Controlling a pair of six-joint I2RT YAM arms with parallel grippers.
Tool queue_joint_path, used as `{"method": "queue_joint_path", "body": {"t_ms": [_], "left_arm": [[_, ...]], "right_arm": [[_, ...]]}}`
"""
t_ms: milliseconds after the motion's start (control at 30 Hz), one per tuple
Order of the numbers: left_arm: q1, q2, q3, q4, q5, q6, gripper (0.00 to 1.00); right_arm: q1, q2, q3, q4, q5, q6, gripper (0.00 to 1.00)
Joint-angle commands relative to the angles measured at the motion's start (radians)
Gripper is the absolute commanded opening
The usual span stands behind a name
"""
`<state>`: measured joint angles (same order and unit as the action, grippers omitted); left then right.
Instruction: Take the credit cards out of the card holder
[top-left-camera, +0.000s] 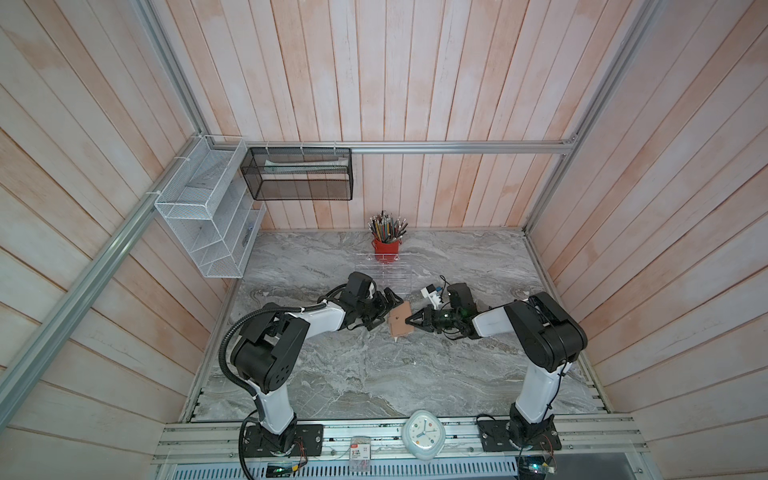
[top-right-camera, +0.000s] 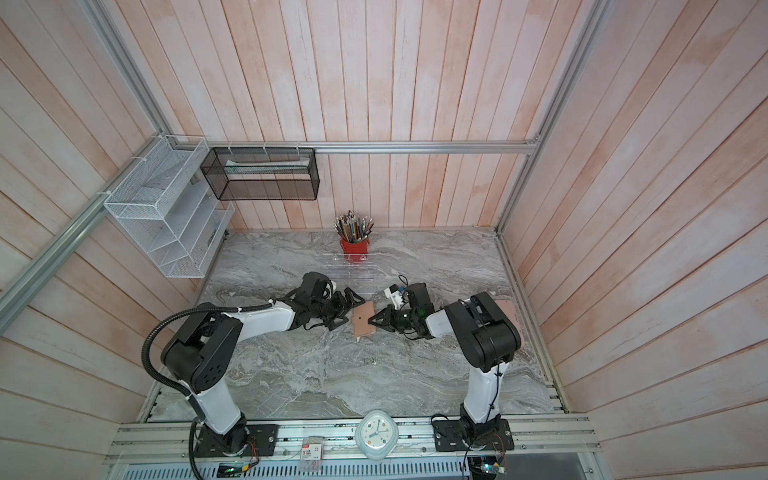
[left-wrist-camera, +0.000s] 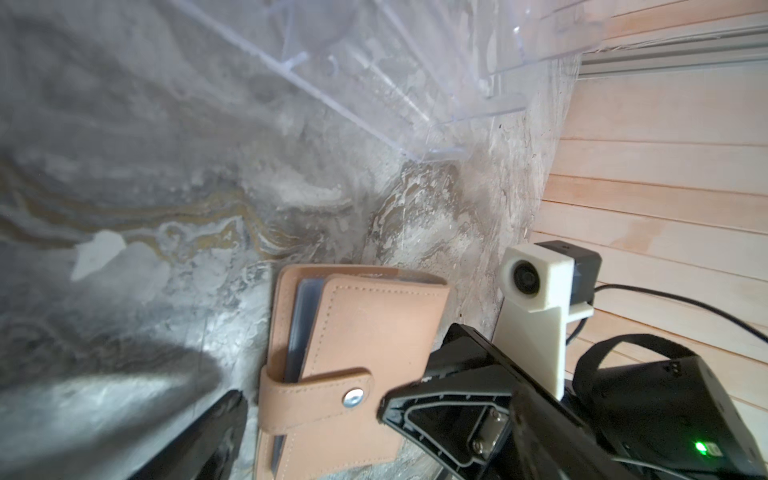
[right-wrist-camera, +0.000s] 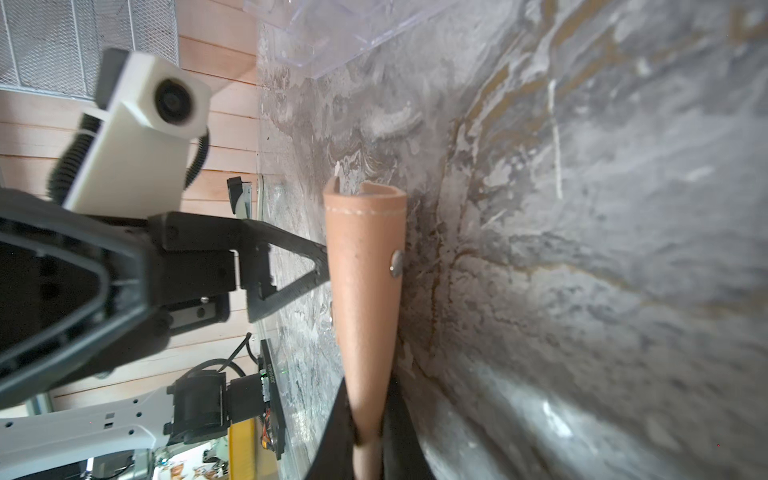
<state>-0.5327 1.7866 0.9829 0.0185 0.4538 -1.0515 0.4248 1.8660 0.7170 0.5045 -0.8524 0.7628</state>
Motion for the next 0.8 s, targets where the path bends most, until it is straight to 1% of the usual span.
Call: {"method": "queue_joint_path", "body": {"t_ms": [0,133,200,267,300,400,500,767], "left_arm": [[0.002,-0.045,0.051,-0.182,-0.068,0.137,1.00],[-0.001,-0.017,0.114,-0.270,-0.088,0.212,0.99],[-0.008,0.007,0.152,-0.319,-0.093,0.247,0.97],[-0.020,0.015,0.177,-0.350,-0.116,0.275,0.91],[-0.024,0.015,0.184,-0.362,-0.128,0.283,0.91],[-0.026,0.010,0.188,-0.376,-0.148,0.289,0.91],[-0.033,0.004,0.187,-0.370,-0.150,0.289,0.91],[-0.052,0.027,0.192,-0.360,-0.154,0.281,0.89]], "right_arm": [[0.005,-0.050,0.021,-0.124,0.060,-0.073,0.00],[0.006,-0.076,0.067,-0.247,0.085,-0.126,0.00],[0.008,-0.087,0.095,-0.319,0.111,-0.158,0.00],[0.012,-0.100,0.120,-0.375,0.142,-0.188,0.00],[0.015,-0.107,0.134,-0.408,0.160,-0.203,0.00],[0.029,-0.126,0.175,-0.488,0.210,-0.242,0.00],[0.038,-0.126,0.217,-0.546,0.241,-0.255,0.00],[0.079,-0.110,0.289,-0.634,0.315,-0.288,0.00]]}}
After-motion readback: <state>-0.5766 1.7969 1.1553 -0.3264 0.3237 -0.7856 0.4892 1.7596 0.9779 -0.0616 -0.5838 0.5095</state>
